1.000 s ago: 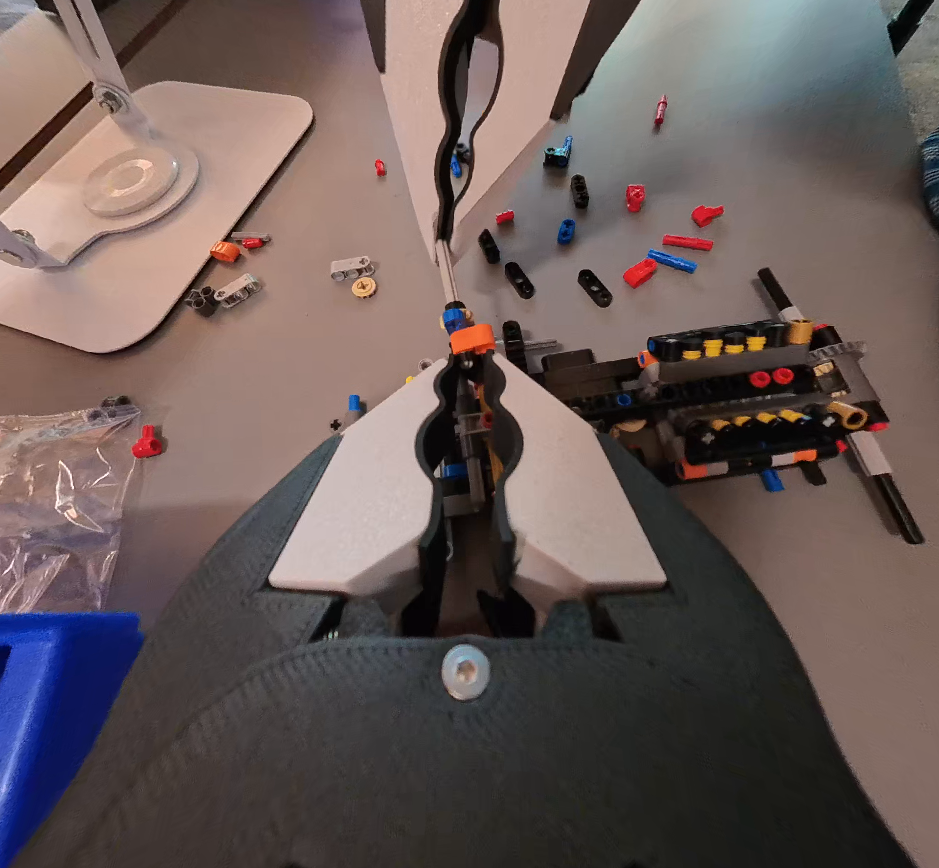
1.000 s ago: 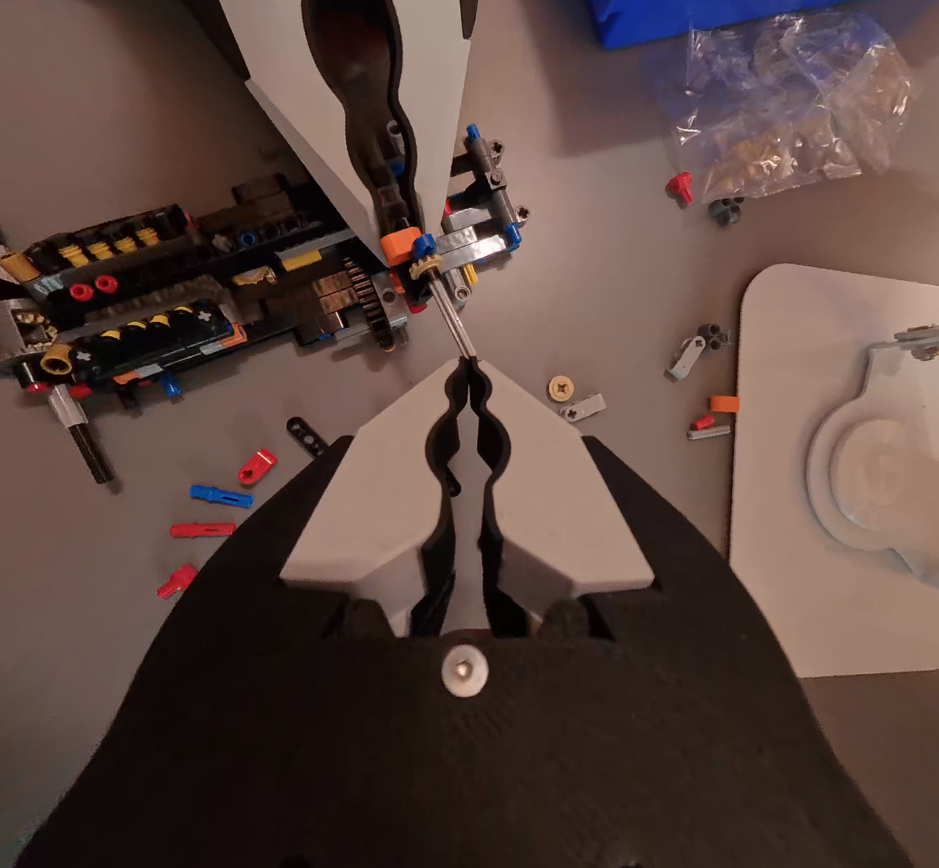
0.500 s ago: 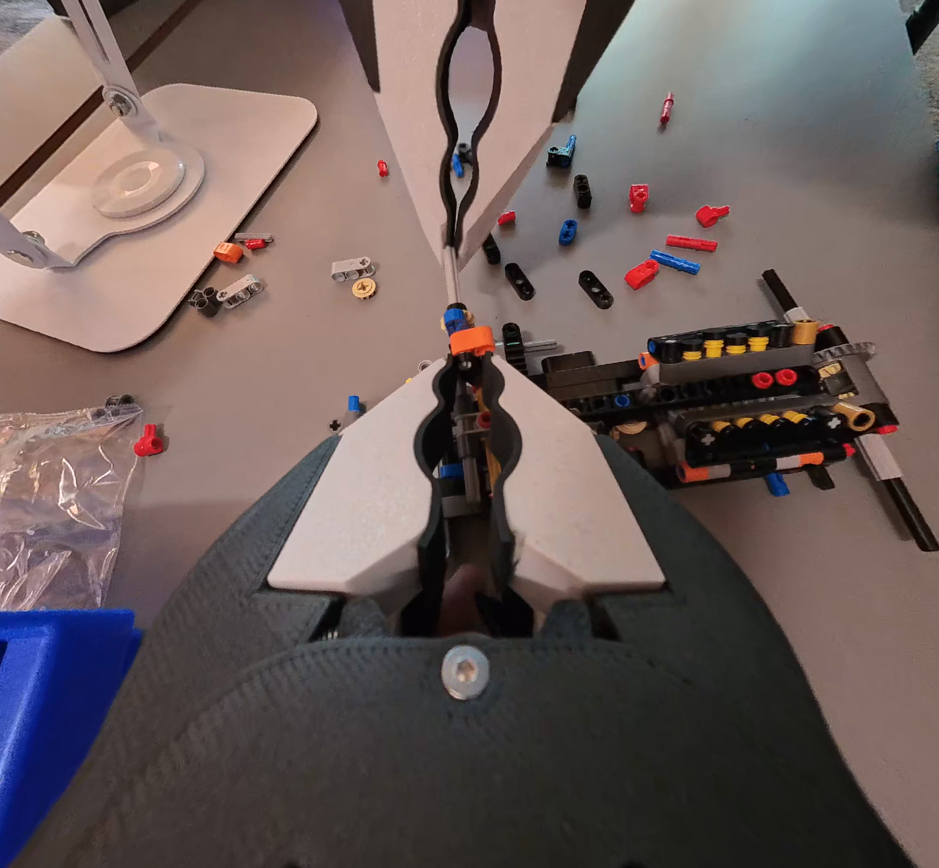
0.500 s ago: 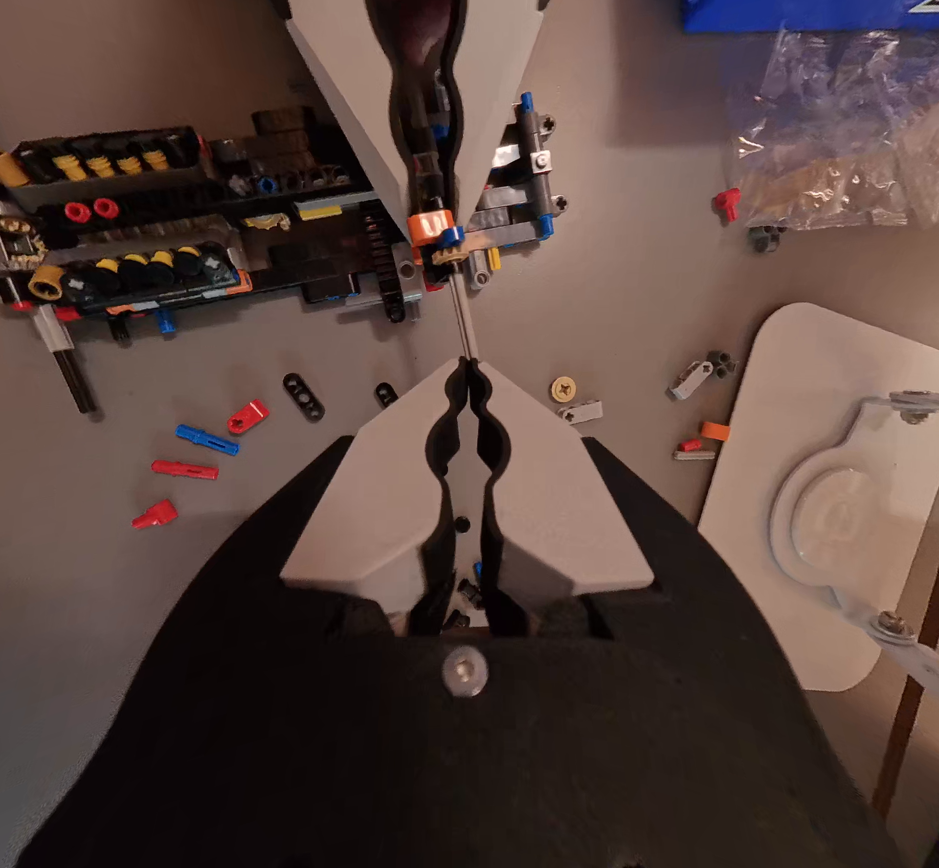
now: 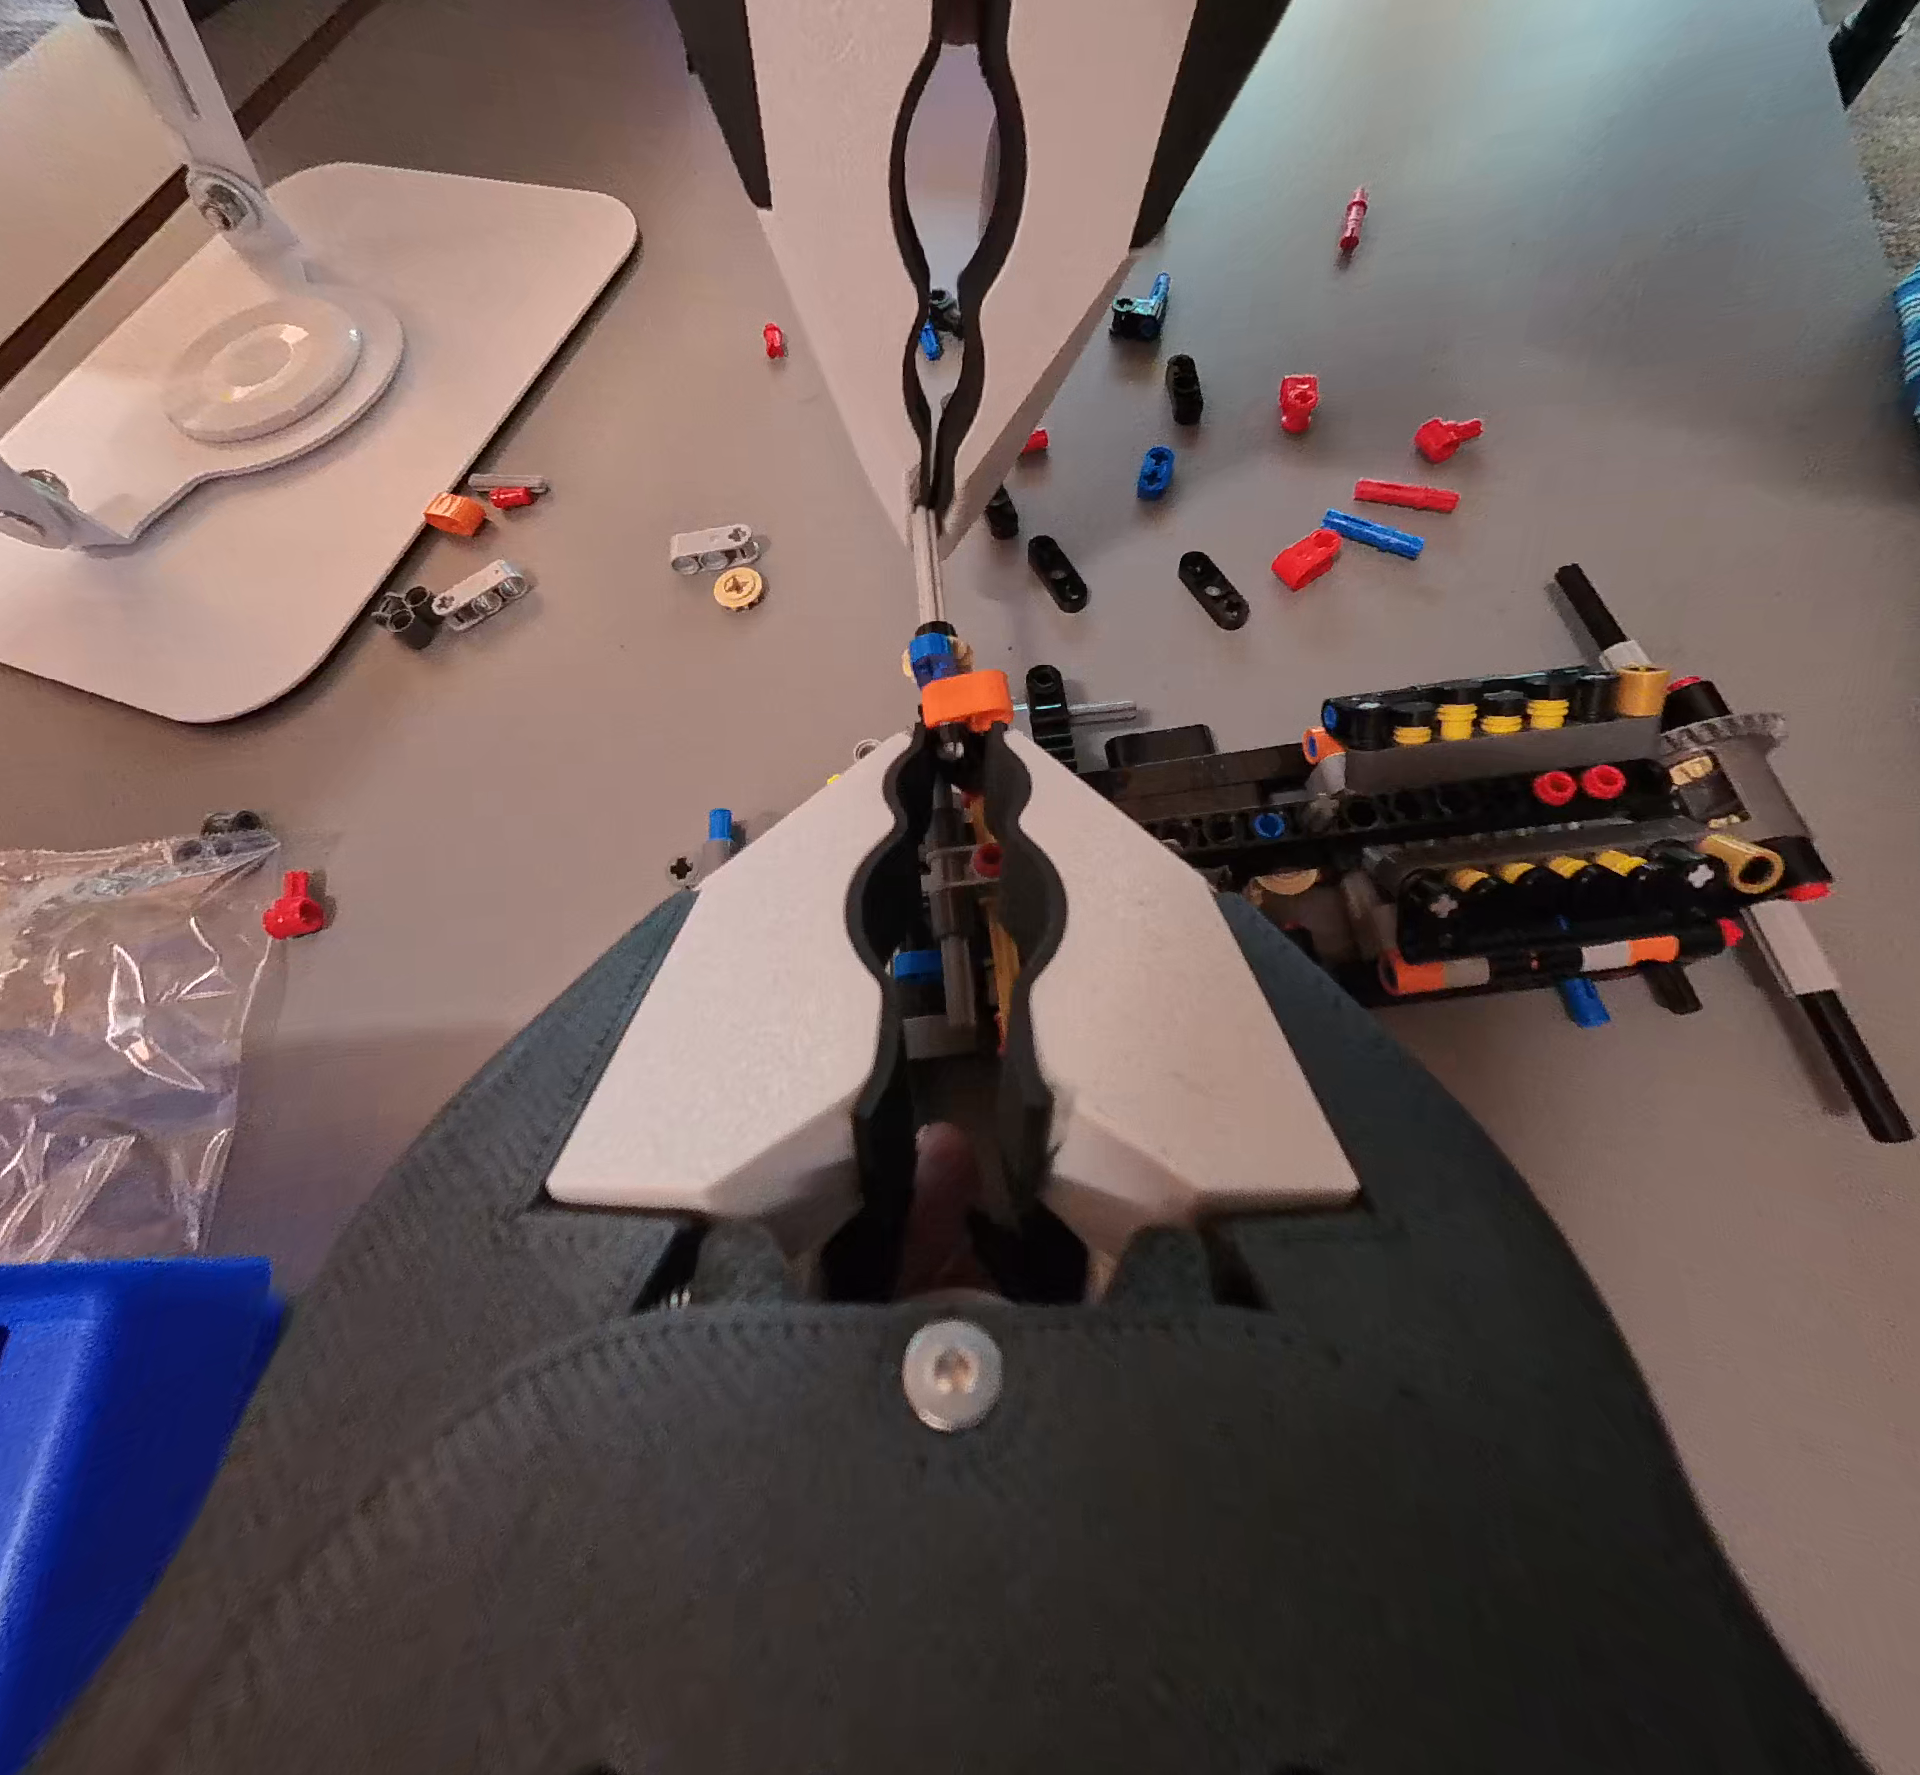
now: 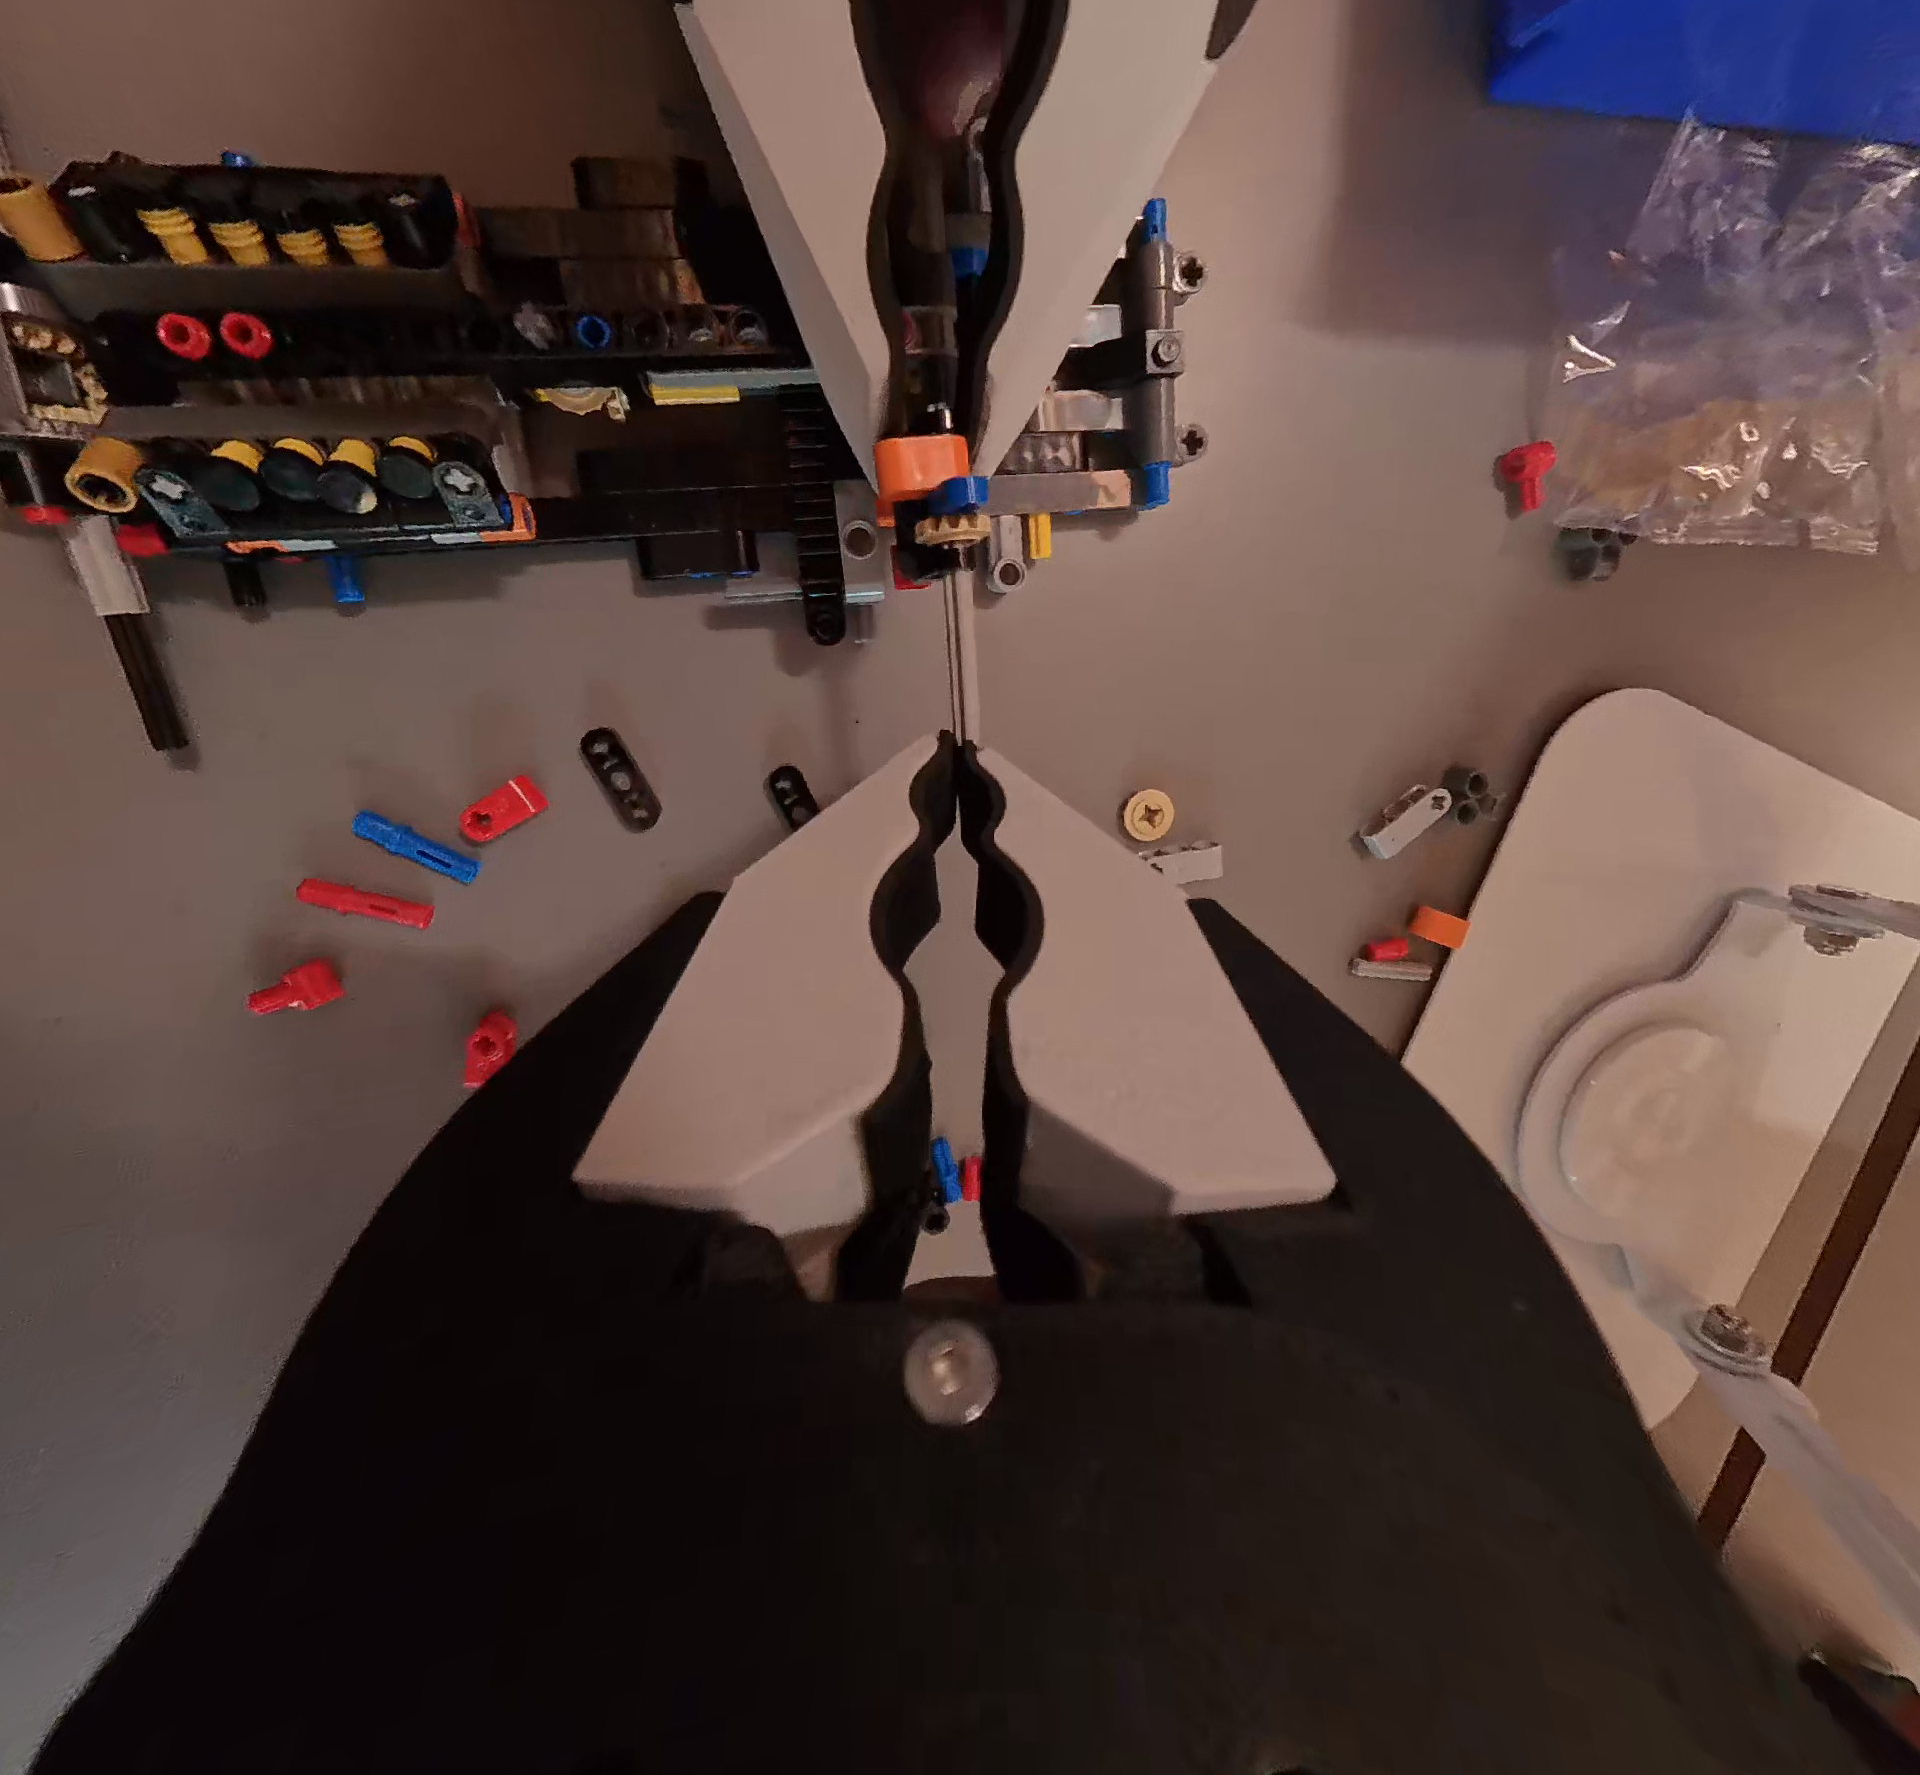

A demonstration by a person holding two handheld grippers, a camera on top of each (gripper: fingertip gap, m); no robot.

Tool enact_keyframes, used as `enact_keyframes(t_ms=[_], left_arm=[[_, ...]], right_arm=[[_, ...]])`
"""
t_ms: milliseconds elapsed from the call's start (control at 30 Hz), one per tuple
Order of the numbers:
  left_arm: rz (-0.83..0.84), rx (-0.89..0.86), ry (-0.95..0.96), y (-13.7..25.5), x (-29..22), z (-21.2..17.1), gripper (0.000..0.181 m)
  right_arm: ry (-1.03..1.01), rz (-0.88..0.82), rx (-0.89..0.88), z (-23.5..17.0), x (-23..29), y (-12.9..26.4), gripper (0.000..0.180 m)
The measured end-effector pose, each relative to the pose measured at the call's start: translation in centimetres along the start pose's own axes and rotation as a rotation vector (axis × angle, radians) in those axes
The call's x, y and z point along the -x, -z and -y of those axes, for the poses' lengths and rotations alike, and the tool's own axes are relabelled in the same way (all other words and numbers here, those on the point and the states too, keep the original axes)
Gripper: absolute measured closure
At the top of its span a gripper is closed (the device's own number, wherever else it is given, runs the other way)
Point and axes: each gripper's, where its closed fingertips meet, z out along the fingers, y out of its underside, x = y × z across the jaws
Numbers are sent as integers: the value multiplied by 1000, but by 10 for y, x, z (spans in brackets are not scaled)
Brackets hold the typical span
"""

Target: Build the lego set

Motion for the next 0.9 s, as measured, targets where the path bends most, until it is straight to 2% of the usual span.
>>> enact_keyframes(t_ms=[900], left_arm=[[-6, 4, 2, -1, 1, 0, 175]], right_arm=[[37, 43, 23, 4, 1, -4, 180]])
